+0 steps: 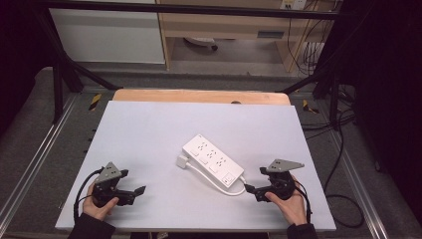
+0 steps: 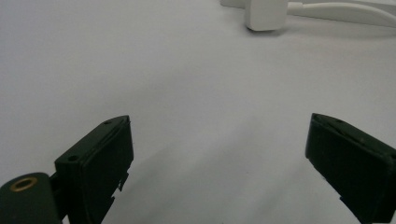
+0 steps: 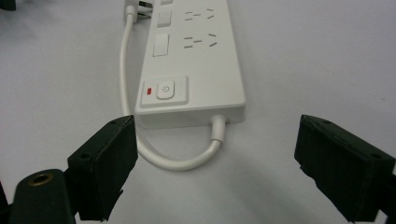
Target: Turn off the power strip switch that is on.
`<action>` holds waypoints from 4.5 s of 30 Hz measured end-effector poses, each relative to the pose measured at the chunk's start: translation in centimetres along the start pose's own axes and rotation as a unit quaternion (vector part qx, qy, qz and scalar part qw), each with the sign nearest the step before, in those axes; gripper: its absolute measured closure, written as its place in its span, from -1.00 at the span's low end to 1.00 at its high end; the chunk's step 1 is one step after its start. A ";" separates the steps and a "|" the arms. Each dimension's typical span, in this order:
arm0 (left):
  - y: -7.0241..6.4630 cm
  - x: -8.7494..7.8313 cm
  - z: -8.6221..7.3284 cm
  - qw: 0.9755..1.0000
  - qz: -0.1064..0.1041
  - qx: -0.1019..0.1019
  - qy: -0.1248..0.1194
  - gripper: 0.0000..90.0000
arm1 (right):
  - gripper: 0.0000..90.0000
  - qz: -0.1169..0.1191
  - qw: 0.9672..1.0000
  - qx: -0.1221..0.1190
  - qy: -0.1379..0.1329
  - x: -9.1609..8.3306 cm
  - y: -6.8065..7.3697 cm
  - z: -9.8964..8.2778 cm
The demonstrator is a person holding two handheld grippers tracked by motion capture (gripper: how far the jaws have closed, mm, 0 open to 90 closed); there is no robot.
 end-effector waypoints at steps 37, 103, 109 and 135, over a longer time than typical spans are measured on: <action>0.1 -0.1 0.0 1.000 0.001 0.000 -0.002 -0.83 | -0.01 -0.011 1.000 0.002 -0.002 1.5 1.9 2.3; 0.1 -0.2 0.1 1.000 0.002 -0.002 -0.005 -0.82 | 0.99 0.026 1.000 0.004 -0.002 5.5 4.4 5.7; 0.1 -0.2 0.1 1.000 0.002 -0.002 -0.005 -0.82 | 1.00 0.026 1.000 0.004 -0.001 5.9 4.5 6.1; 0.2 -0.2 0.1 1.000 0.002 -0.001 -0.005 -0.82 | 1.00 0.022 1.000 -0.006 -0.001 8.5 5.7 7.5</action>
Point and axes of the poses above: each handheld gripper's, and its own axes: x roughly forward along the jaws, z roughly out of its top, y roughly to its left, the point moved 8 cm from there along x, roughly forward along the jaws, and after that the axes turned 3 degrees about -z, right-handed, at the moved point
